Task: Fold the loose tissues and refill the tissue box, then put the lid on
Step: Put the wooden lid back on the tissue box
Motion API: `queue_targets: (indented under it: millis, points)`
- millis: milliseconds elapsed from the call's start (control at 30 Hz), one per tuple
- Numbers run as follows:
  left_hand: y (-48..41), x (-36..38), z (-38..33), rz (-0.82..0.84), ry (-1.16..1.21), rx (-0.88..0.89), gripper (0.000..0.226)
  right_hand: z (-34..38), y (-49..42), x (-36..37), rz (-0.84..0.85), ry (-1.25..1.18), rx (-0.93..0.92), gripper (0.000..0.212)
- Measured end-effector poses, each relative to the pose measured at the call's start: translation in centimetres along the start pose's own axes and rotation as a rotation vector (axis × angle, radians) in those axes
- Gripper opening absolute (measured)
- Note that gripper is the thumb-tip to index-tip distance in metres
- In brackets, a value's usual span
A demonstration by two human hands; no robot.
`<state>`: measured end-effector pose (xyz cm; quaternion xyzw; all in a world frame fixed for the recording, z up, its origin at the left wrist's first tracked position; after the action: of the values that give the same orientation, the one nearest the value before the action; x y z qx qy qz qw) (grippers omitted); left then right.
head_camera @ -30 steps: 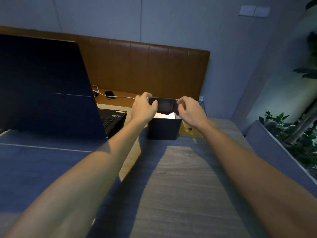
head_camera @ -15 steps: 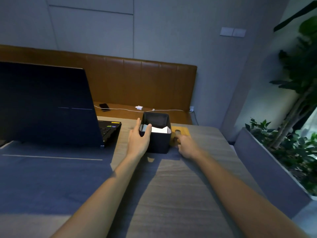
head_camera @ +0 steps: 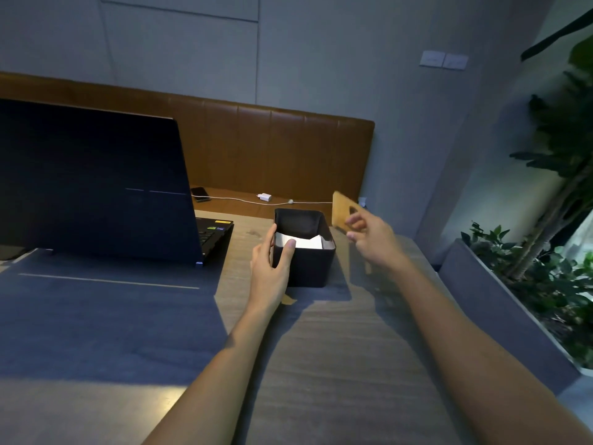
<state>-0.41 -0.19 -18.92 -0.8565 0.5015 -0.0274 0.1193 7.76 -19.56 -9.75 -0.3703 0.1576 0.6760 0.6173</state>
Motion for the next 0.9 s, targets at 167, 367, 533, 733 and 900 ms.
queue_targets:
  millis: [167,367,533,733,900]
  points:
    - [-0.1,-0.2,0.1,0.008,0.013,0.031,0.068,5.0,1.3,0.8,0.119,0.079,-0.142,0.027]
    - [0.1,-0.1,0.1,0.028,0.004,0.063,0.066,7.7,2.7,4.4,0.236,0.229,-0.257,0.030]
    - [-0.3,0.1,0.4,0.031,-0.023,0.060,0.062,8.1,2.5,4.5,0.258,0.241,-0.264,0.032]
    - [-0.3,0.1,0.2,0.026,-0.018,0.063,0.062,8.2,2.0,4.6,0.291,0.242,-0.247,0.029]
    - [-0.2,0.2,0.3,0.041,-0.021,0.073,0.062,8.1,1.8,4.5,0.341,0.255,-0.265,0.029]
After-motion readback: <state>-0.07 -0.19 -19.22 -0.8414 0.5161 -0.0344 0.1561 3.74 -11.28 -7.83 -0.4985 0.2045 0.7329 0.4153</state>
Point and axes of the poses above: each hand's wrist, its own y-axis away from the middle knuckle, its own x-axis out of the palm, z = x × y, the point moved 3 cm from there along -y, towards the middle knuckle
